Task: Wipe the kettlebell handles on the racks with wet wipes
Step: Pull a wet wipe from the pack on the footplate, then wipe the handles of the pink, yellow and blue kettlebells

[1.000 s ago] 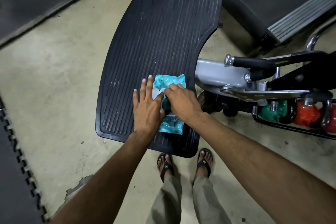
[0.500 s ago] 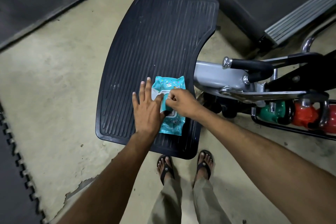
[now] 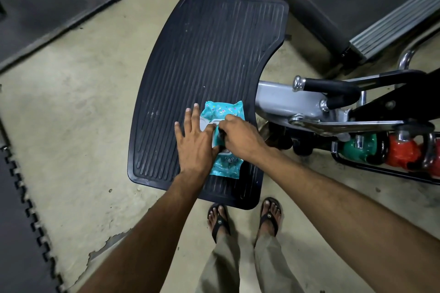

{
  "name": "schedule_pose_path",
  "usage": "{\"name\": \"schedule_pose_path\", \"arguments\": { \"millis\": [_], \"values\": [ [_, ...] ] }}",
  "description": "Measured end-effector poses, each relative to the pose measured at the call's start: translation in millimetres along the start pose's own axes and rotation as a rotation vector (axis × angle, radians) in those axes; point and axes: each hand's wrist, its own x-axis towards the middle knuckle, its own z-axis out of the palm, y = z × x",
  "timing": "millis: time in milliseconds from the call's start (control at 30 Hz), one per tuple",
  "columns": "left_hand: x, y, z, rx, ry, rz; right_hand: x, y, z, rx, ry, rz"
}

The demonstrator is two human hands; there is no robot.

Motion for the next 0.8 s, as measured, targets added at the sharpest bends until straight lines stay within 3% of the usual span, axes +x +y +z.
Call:
{"name": "schedule_pose_path", "arguments": {
  "millis": [167,300,400,567,800],
  "values": [
    [1,3,-1,-0.005,-0.029,-0.011,0,7,4,0.4,0.039,0.196],
    [2,4,-1,0.0,-0.041,-0.025,-14,1,-6,0.975,0.031,0.357],
    [1,6,-3,0.012,-0.064,-0.027,-28,-11,-27,1.311,0.099,0.377],
    [-1,8,-11,0.027,-0.08,-0.027,-61,-23,-57,1.52,0.266,0.42],
    [-6,3,-16,0.024,-0.09,0.023,-91,-36,-125,1.69,0.355,0.241]
  ]
}}
